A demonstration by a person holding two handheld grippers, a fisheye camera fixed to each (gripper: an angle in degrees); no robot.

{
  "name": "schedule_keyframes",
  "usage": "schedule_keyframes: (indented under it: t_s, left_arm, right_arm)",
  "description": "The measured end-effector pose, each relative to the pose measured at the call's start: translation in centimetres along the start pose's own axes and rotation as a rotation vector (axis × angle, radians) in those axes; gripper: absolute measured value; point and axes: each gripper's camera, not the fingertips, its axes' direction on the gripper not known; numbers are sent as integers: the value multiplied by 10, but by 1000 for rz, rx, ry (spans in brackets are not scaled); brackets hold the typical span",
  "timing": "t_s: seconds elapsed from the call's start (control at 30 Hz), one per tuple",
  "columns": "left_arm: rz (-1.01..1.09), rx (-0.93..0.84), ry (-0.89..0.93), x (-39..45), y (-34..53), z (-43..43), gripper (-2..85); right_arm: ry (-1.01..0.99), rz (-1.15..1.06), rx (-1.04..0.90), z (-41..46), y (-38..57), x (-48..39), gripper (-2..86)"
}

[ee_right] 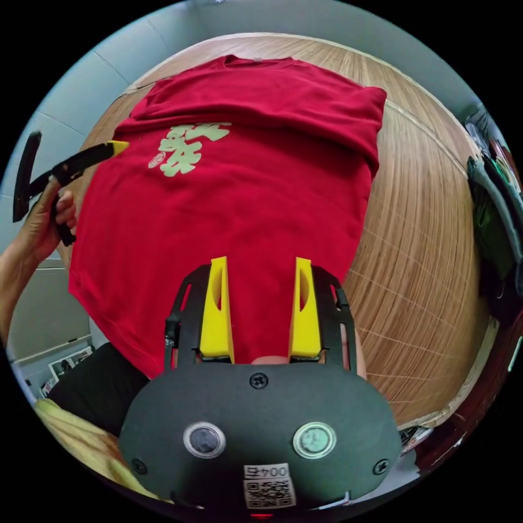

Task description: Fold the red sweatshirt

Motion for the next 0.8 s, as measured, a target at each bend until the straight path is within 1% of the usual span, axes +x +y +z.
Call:
schedule_keyframes:
  t_s: [0.07, 0.17, 0.33, 0.5, 0.6, 0.7, 0.8]
  left_arm:
    - [-50, 11, -26, -34, -3, -11, 138]
    - [-88, 39, -20, -67, -20, -19, 136]
    - [-93, 85, -29, -100, -54, -22, 134]
    - [-80, 74, -25, -115, -76, -11, 135]
    - [-97, 75, -70, -128, -75, -10, 136]
    - [-99, 60, -139, -144, -67, -9, 135]
    - [-65, 27, -199, -156, -63, -5, 136]
  right_arm:
    - [70, -11, -21, 0, -11, -6, 168]
    - [96, -21, -92, -1, -32, -9, 169]
    - [43, -45, -141, -6, -53, 7, 167]
    - [60, -50, -210, -8, -76, 7, 167]
    - [60, -52, -204, -10, -81, 9, 166]
    - [59, -55, -149, -14, -76, 10, 165]
    - [42, -65, -183, -15, -86, 14, 165]
